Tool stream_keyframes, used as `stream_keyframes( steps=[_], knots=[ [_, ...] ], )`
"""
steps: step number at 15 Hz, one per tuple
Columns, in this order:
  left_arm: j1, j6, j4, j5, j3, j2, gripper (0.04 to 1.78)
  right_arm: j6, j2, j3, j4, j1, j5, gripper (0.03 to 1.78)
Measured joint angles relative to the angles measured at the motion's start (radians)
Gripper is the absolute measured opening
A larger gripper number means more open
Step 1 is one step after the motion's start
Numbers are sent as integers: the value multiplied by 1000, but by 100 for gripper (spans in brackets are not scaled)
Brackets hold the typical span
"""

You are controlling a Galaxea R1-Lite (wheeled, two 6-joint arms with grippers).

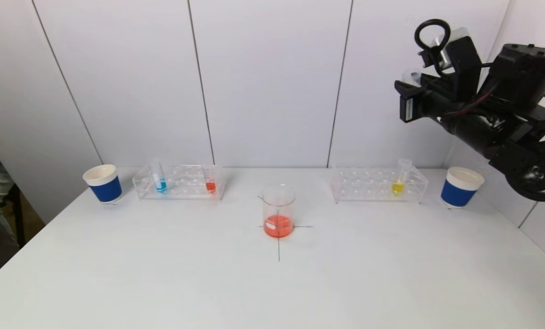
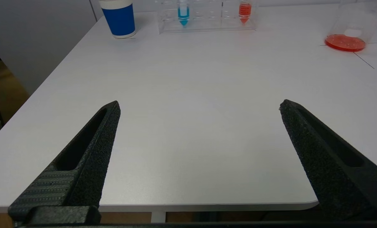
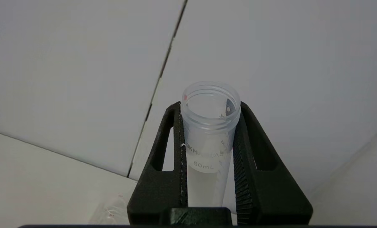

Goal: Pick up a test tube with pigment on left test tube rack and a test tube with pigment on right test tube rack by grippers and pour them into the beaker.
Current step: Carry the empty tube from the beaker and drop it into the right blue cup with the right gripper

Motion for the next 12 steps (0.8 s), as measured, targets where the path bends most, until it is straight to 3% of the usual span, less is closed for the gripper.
stream_keyframes(
  steps=[6,12],
  knots=[
    [0,0,0,0,0,0,176,158,-47,-66,164,-138,-2,47],
    [0,0,0,0,0,0,176,233,-33,-93,175,-270,10,47]
  ],
)
